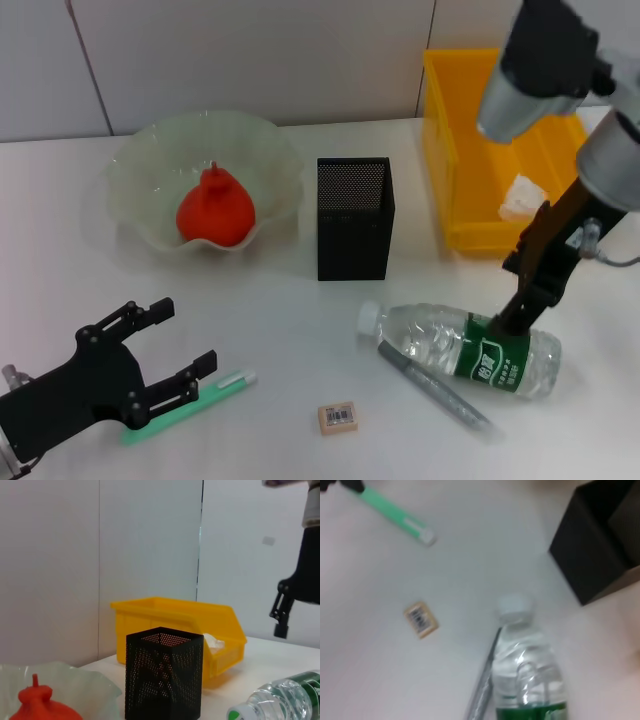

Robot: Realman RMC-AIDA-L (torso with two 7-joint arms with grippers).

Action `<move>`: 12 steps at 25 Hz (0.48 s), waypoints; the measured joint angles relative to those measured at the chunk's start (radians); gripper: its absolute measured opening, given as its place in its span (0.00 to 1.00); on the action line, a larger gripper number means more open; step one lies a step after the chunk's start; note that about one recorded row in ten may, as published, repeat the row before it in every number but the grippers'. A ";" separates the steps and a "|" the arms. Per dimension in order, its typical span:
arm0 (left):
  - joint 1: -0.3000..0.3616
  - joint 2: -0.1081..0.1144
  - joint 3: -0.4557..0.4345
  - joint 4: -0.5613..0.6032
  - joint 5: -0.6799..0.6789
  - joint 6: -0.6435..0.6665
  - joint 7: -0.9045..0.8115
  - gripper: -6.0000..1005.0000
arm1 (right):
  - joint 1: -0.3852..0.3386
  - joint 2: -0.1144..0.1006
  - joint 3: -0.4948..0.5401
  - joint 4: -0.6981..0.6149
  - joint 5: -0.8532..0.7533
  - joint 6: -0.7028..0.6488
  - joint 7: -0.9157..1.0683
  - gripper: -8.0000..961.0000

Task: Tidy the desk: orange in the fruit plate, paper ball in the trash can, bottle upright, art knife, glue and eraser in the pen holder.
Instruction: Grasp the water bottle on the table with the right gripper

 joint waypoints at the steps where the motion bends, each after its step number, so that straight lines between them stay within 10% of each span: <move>1: 0.001 0.000 0.000 0.000 0.000 0.000 0.000 0.81 | -0.001 0.012 -0.006 -0.018 -0.016 0.002 -0.001 0.89; 12: 0.003 0.000 -0.002 -0.003 0.000 -0.005 -0.001 0.81 | -0.010 0.038 -0.060 -0.148 -0.036 0.117 -0.010 0.89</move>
